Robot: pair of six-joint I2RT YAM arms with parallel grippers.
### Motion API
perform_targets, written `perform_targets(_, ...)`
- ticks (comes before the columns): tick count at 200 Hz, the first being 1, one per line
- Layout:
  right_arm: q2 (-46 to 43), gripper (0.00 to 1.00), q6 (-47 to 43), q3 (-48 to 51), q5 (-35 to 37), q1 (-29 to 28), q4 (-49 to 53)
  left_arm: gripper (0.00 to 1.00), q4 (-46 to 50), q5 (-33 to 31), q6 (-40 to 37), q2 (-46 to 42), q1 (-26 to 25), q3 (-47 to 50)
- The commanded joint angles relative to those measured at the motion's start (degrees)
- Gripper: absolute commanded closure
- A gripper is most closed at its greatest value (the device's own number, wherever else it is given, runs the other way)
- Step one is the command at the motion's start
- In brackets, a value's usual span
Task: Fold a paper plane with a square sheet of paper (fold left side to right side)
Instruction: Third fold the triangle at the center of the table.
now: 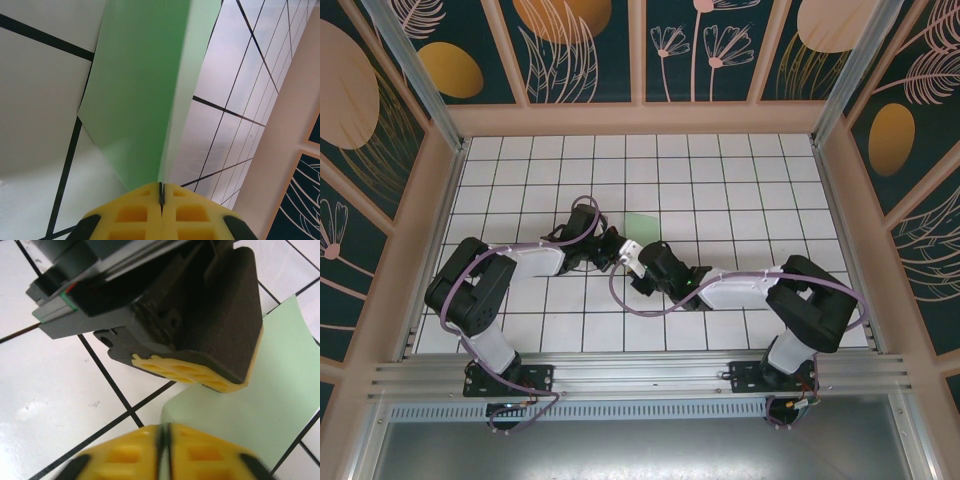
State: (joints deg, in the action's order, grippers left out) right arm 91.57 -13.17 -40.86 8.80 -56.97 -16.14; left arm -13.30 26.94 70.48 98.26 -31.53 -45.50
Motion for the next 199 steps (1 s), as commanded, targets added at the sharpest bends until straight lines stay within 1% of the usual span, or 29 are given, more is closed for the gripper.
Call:
perform_targets(1, -0.28, 1.00, -0.28, -0.75, -1.81, 0.71, 1.31, 0.87, 2.17, -0.71, -1.96, -1.75, -0.17, -0.28)
perform_targets(14, -0.28, 1.00, 0.13, -0.75, -2.66, 1.11, 1.79, 0.76, 5.30, -1.03, -4.83, -2.08, 0.17, -1.61)
perform_targets(37, -0.54, 1.00, 1.12, -0.71, -5.23, 2.24, 2.47, 0.63, 11.83, -2.97, -9.79, -3.86, 1.63, -3.63)
perform_targets(52, -0.58, 1.00, 1.79, -0.79, -6.93, 3.01, 2.64, 0.57, 13.27, -2.40, -11.39, -5.02, 3.30, -3.64)
perform_targets(70, -0.47, 1.00, 2.61, -0.84, -8.41, 4.00, 2.76, 0.54, 14.37, -1.55, -13.61, -5.99, 5.50, -3.84)
perform_targets(88, -0.29, 1.00, 3.18, -1.14, -10.56, 4.74, 3.03, 0.55, 15.76, -1.95, -17.43, -6.03, 6.60, -5.75)
perform_targets(107, -0.16, 1.00, 4.01, -1.39, -12.36, 5.65, 3.23, 0.62, 18.00, -1.08, -22.55, -3.21, 6.60, -9.87)
perform_targets(124, 0.26, 1.00, 4.76, -1.54, -13.72, 6.45, 3.40, 0.67, 18.63, 0.55, -25.93, -0.42, 6.49, -16.02)
perform_targets(129, 0.37, 1.00, 5.05, -1.59, -14.04, 6.72, 3.40, 0.69, 18.88, 1.09, -26.52, 2.15, 6.48, -17.37)
perform_targets(168, 1.62, 1.00, 6.78, -2.28, -16.39, 8.14, 3.47, 0.76, 22.41, 4.85, -31.23, 13.66, 5.54, -28.87)
perform_targets(199, 2.47, 1.00, 7.81, -2.82, -18.45, 9.13, 3.51, 0.79, 23.83, 6.20, -33.22, 20.21, 3.91, -34.00)
